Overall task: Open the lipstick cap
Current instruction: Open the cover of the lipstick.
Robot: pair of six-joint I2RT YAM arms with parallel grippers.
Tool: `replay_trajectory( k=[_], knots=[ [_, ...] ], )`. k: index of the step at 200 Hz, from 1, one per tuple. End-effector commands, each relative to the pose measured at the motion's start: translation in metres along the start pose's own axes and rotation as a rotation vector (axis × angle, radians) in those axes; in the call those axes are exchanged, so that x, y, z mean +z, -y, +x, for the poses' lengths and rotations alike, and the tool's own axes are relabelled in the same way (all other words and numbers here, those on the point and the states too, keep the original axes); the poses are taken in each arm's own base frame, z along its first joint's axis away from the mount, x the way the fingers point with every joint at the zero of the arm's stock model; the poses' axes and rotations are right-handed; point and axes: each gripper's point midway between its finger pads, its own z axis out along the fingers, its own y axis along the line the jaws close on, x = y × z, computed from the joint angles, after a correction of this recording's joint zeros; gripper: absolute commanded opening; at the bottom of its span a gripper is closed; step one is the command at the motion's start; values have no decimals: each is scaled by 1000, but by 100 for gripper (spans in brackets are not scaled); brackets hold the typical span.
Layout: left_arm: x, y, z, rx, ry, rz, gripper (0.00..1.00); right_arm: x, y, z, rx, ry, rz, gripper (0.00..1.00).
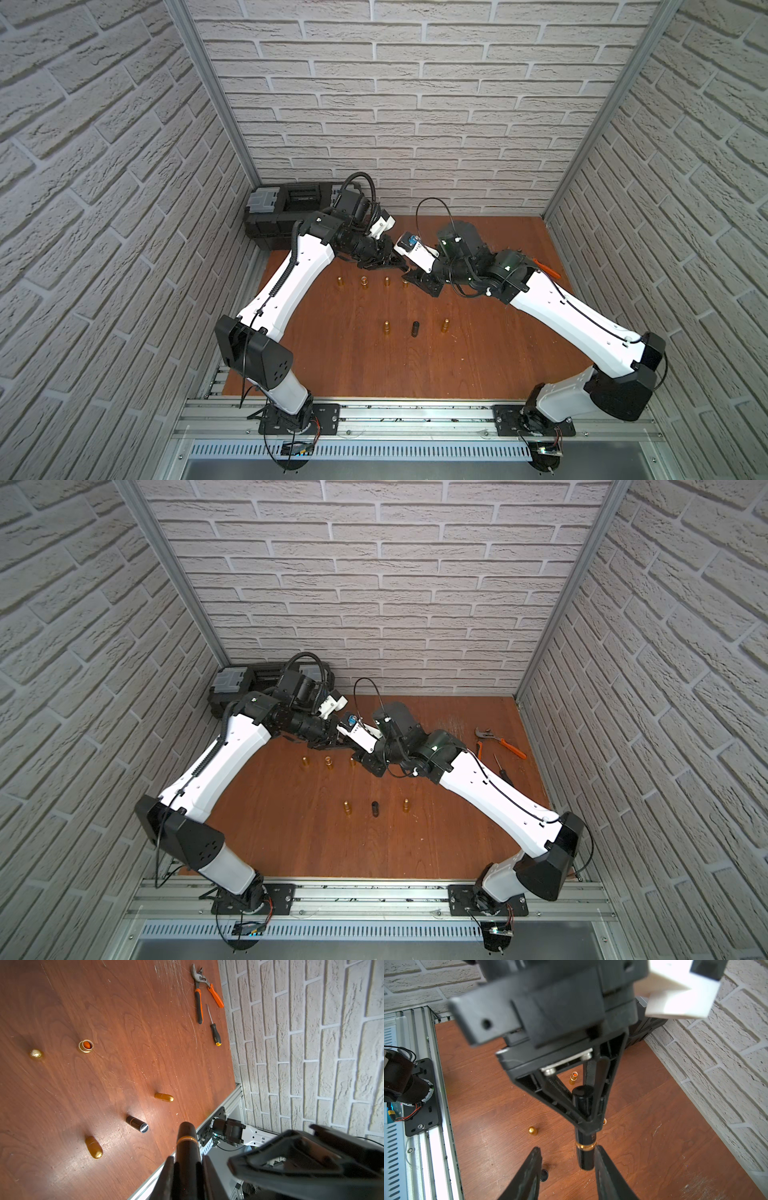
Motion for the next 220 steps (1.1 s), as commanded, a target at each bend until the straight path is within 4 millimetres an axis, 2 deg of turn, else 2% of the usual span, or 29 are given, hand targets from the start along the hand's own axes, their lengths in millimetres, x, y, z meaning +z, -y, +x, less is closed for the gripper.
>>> replay_trajectory(
  k=[1, 33, 69, 155, 169, 197, 220],
  knots=[
    [-15, 11, 8, 16, 5, 56, 15, 3, 2, -9, -24, 28, 0, 43],
    [-26, 10, 10, 6, 24, 61, 15, 6, 13, -6, -42, 9, 54, 41],
    [-26, 10, 14, -4, 22, 79, 15, 11, 11, -3, -37, 9, 46, 40],
    [-28, 13, 21, -5, 22, 104, 15, 28, 12, 4, -23, -19, 43, 24],
    [-29, 14, 20, -4, 26, 104, 15, 29, 11, 6, -25, -20, 43, 25],
    [-30, 13, 18, -6, 31, 101, 15, 30, 9, 8, -25, -26, 31, 35],
    [-30, 13, 16, -4, 33, 100, 15, 31, 6, 9, -25, -28, 16, 38]
  ],
)
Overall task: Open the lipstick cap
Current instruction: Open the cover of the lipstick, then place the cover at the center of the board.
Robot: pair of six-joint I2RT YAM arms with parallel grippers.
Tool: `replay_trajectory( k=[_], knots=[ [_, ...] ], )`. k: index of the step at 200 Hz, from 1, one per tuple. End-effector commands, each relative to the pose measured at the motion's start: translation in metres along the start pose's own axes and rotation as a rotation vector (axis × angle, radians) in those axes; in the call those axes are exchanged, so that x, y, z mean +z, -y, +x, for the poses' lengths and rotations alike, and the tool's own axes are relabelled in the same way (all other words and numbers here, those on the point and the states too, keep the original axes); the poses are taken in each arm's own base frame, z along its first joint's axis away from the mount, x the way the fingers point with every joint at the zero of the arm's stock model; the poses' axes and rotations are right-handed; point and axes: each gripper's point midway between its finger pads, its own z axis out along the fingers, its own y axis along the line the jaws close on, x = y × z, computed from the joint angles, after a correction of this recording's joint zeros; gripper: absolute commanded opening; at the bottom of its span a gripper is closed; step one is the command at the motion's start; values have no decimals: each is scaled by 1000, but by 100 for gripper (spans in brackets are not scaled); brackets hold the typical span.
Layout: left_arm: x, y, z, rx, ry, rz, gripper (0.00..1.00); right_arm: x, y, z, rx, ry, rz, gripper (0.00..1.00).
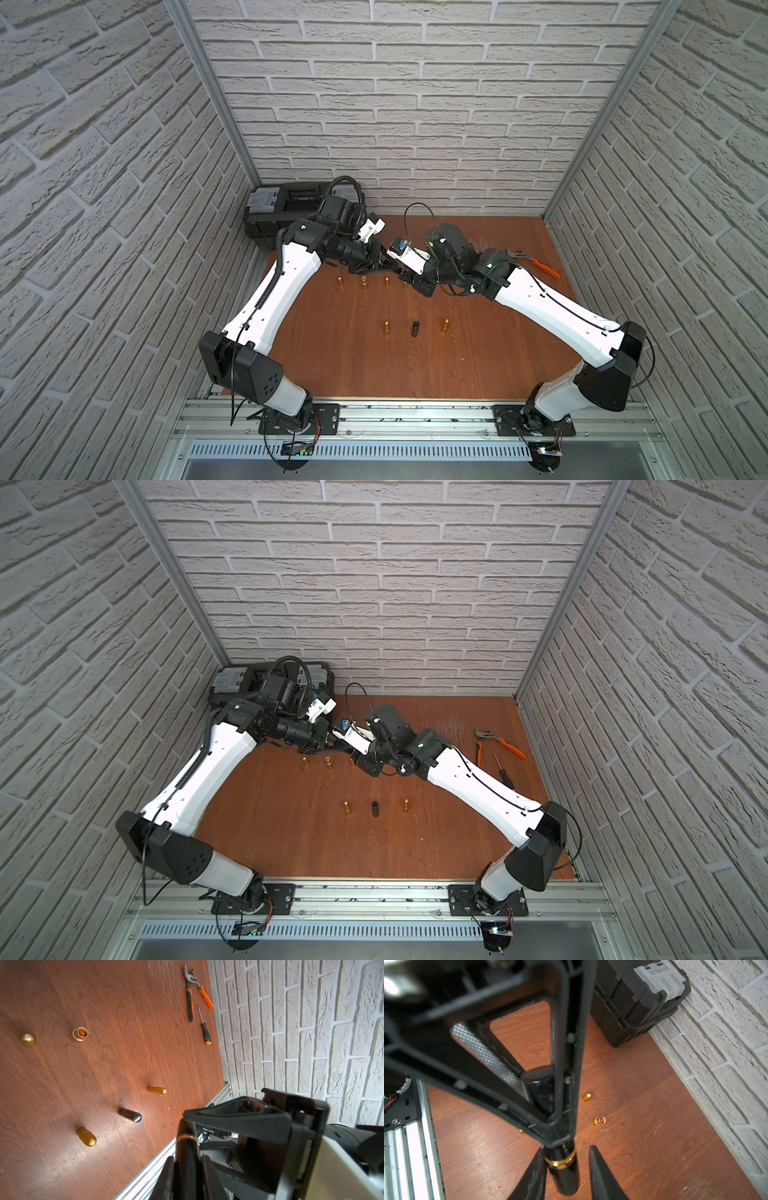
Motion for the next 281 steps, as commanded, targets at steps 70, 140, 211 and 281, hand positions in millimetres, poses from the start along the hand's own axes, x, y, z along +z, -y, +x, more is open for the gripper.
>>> replay_trajectory(
  k=[70, 140, 211, 281],
  knots=[
    [-16, 17, 2, 28, 29, 55, 14, 3, 5, 0, 0, 16, 28, 16],
    [-30, 9, -10, 5, 76, 50, 14, -12, 20, 20, 16, -13, 143, 9],
    [-38, 12, -24, 11, 121, 76, 14, -39, 33, 37, 46, -4, 263, 8],
    [58, -43, -62, 154, 48, -365, 17, -120, 45, 42, 66, 30, 389, 9]
  ],
)
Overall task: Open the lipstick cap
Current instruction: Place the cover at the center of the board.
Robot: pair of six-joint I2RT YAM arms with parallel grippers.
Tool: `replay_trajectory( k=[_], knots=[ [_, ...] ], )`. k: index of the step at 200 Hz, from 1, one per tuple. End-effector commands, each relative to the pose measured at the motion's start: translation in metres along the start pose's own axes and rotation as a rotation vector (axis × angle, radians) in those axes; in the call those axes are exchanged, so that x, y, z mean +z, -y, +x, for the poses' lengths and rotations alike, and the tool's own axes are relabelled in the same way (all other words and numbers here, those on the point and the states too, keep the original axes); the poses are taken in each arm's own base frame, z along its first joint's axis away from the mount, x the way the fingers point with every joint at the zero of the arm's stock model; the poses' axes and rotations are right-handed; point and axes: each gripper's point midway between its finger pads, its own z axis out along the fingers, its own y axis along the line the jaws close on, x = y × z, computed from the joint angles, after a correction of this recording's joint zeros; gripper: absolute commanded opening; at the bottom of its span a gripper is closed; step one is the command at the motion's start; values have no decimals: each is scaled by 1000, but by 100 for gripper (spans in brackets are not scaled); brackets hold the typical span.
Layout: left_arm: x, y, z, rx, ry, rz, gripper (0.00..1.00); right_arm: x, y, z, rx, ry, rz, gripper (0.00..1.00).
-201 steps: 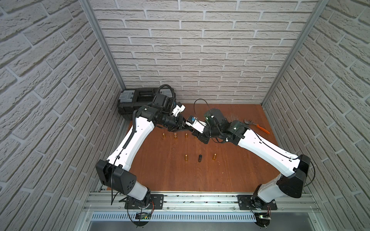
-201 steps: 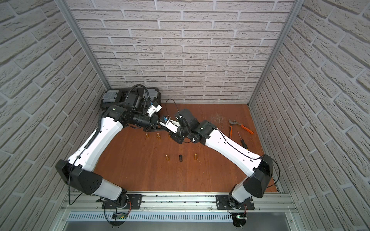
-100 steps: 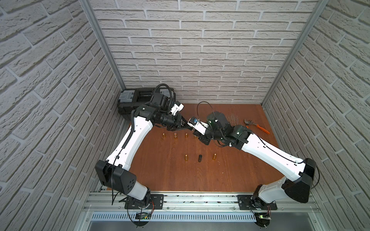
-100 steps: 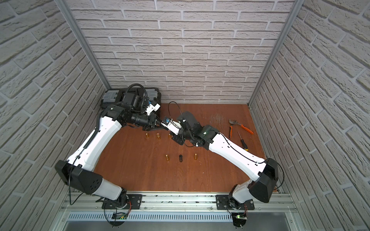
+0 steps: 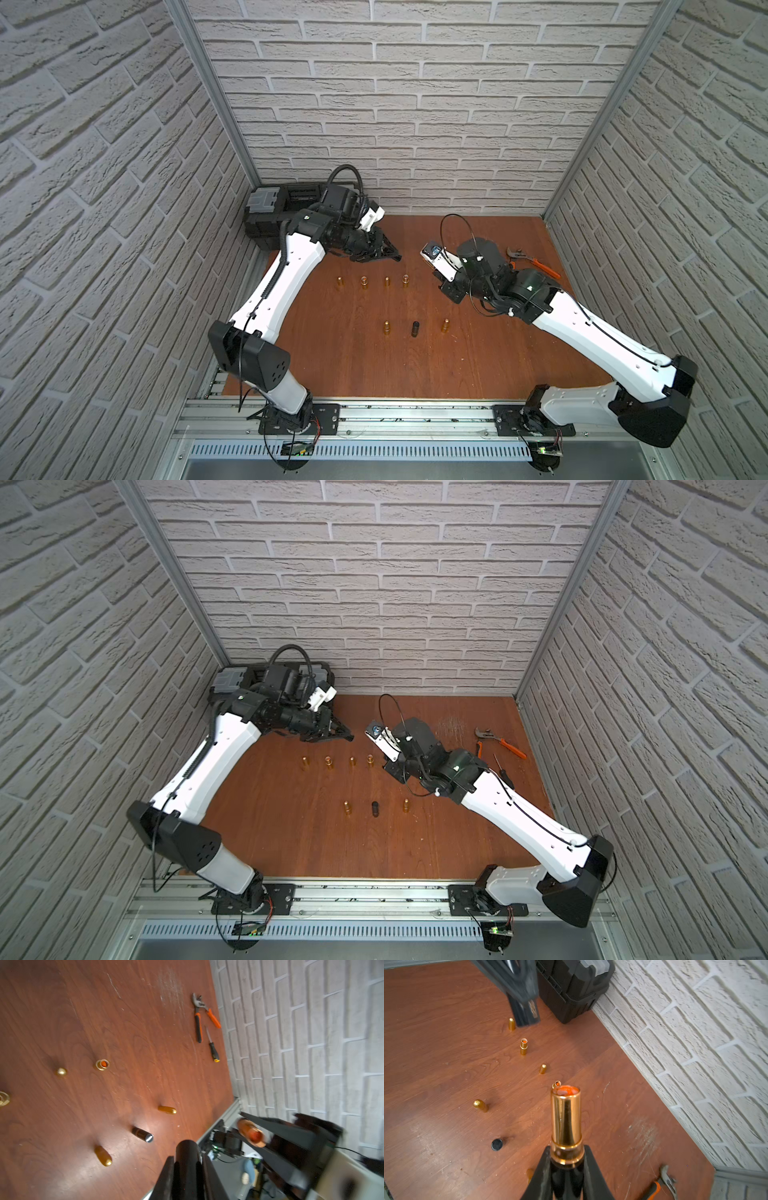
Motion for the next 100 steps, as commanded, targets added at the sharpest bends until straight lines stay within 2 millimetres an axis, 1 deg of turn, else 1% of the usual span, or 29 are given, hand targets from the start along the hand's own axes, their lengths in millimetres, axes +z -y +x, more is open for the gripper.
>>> replay_trajectory(
  k=[1, 13, 29, 44, 53, 66, 82, 100],
  knots=[
    [44, -31, -15, 97, -10, -242, 17, -42, 22, -5, 37, 49, 76, 8],
    [67, -41, -22, 144, -24, -336, 17, -56, 28, -1, 46, 54, 93, 9],
    [97, -50, -30, 223, -37, -451, 17, -71, 33, 3, 59, 64, 115, 9],
    [123, -53, -35, 277, -58, -515, 17, -79, 37, 6, 73, 83, 132, 9],
    [141, -53, -36, 294, -70, -519, 18, -82, 38, 8, 77, 96, 140, 9],
    [162, -52, -38, 307, -73, -514, 18, -84, 39, 10, 84, 109, 151, 9],
    [182, -56, -39, 313, -84, -511, 18, -84, 39, 14, 89, 106, 156, 9],
    [199, -65, -37, 316, -97, -522, 18, -81, 36, 19, 92, 87, 146, 9]
  ],
)
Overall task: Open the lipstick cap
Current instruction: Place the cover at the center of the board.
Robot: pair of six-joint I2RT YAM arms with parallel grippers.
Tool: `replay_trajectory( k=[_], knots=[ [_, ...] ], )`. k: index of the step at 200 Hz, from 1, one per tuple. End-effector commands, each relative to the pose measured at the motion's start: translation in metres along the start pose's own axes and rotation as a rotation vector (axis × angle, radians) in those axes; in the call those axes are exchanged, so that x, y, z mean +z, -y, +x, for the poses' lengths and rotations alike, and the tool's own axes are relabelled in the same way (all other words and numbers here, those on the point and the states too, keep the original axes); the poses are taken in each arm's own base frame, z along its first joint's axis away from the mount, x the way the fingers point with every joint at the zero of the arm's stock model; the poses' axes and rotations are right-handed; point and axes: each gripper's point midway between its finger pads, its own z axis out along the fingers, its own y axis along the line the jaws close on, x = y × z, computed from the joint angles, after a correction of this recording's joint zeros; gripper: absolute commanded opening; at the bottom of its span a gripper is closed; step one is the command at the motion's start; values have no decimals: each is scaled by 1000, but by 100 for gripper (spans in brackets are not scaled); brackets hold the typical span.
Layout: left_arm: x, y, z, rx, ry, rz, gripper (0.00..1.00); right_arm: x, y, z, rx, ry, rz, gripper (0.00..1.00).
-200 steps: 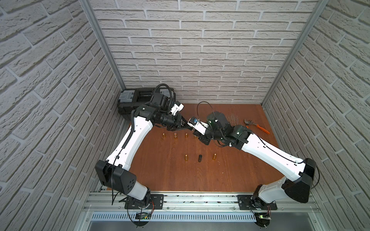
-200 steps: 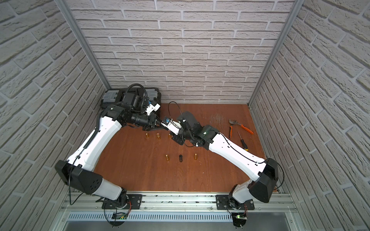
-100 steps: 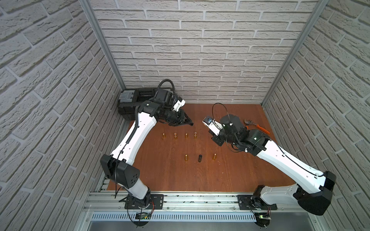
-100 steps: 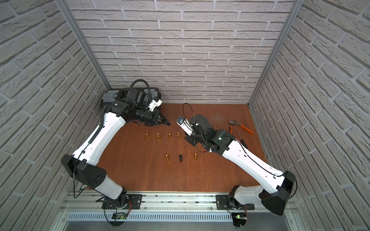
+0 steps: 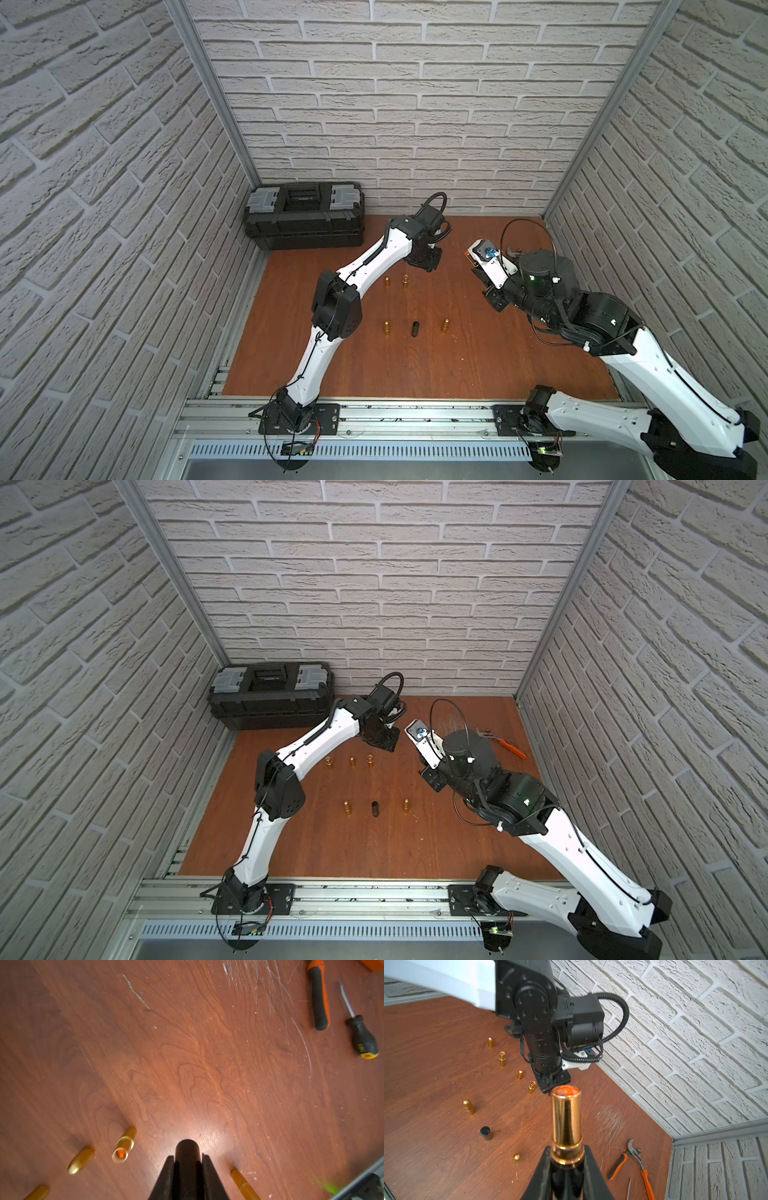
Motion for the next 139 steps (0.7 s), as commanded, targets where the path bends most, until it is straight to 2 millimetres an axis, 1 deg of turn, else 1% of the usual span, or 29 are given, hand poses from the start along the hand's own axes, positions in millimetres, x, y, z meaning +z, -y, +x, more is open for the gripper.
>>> replay_trajectory(
  k=[1, 23, 36, 72, 103, 139],
  knots=[
    [8, -8, -10, 26, 30, -56, 18, 6, -1, 6, 18, -19, 10, 9],
    [26, -8, -4, 38, 4, -68, 18, 8, -4, 10, 16, -39, -1, 9],
    [33, -6, -1, 47, -6, -72, 18, 10, -6, 10, 19, -38, -6, 9],
    [52, -2, 8, 67, -38, -77, 19, 14, -10, 12, 27, -34, -17, 10],
    [66, 4, 13, 76, -47, -74, 20, 18, -13, 15, 23, -48, -25, 10],
    [81, 6, 17, 75, -64, -71, 20, 18, -13, 16, 25, -50, -27, 10]
  ],
)
